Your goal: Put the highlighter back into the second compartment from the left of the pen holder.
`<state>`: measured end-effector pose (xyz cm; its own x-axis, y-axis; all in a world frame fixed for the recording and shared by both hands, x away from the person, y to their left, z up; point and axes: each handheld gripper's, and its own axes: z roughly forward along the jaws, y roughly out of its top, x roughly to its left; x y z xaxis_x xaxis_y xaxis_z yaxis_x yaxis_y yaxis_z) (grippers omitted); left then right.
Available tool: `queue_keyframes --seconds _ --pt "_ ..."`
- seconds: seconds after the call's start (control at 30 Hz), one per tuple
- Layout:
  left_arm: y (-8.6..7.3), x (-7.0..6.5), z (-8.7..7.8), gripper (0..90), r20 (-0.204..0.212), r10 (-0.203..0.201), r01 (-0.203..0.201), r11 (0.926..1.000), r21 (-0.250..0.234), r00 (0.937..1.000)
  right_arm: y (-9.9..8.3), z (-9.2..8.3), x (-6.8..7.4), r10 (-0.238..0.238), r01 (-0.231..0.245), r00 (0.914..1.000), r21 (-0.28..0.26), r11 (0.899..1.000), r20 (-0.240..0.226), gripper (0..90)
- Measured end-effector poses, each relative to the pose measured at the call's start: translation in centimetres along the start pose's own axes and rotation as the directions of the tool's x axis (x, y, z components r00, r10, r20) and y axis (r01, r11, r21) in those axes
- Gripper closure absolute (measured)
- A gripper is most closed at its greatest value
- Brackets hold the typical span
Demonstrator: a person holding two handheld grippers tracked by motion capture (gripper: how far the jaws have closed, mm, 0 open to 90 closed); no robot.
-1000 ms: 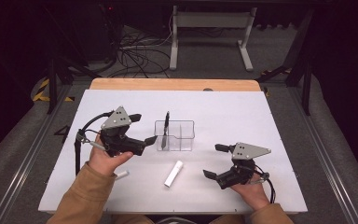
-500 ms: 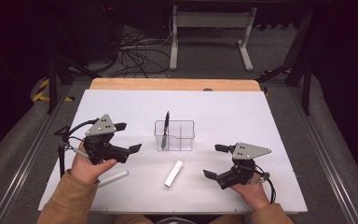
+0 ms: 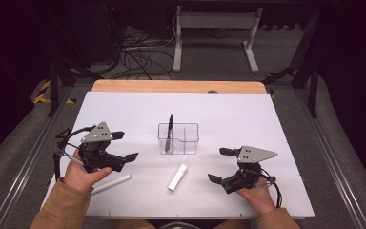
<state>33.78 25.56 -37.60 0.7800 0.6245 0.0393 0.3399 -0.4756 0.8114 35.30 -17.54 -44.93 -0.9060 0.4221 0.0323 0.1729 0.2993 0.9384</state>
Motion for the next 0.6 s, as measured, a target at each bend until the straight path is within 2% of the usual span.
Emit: queue_keyframes --seconds 0.13,0.23,0.33,0.43,0.6 --pt "-0.2 0.0 -0.2 21.4 0.03 -0.002 0.001 0.9996 0.027 0.9995 0.0 0.0 0.0 0.002 -0.002 1.0 -0.001 1.0 -0.005 0.9" --pt "-0.4 0.0 -0.2 24.2 0.039 0.021 -0.023 0.9986 0.048 0.999 0.0 0.0 0.0 0.002 -0.002 1.0 -0.003 1.0 -0.007 0.9" --pt "-0.8 0.1 -0.2 26.7 0.029 0.056 -0.058 0.9945 0.087 0.998 0.0 0.0 0.0 0.002 -0.002 0.9999 -0.002 1.0 -0.01 0.9" --pt "-1.3 0.2 -0.1 28.0 0.023 0.064 -0.067 0.9905 0.12 0.9977 0.0 0.0 0.0 0.003 -0.003 0.9999 -0.001 1.0 -0.011 1.0" --pt "-2.1 0.4 -0.1 31.2 0.062 0.058 -0.067 0.9835 0.168 0.9964 0.0 0.0 0.0 0.005 -0.005 0.9999 0.0 1.0 -0.013 1.0"
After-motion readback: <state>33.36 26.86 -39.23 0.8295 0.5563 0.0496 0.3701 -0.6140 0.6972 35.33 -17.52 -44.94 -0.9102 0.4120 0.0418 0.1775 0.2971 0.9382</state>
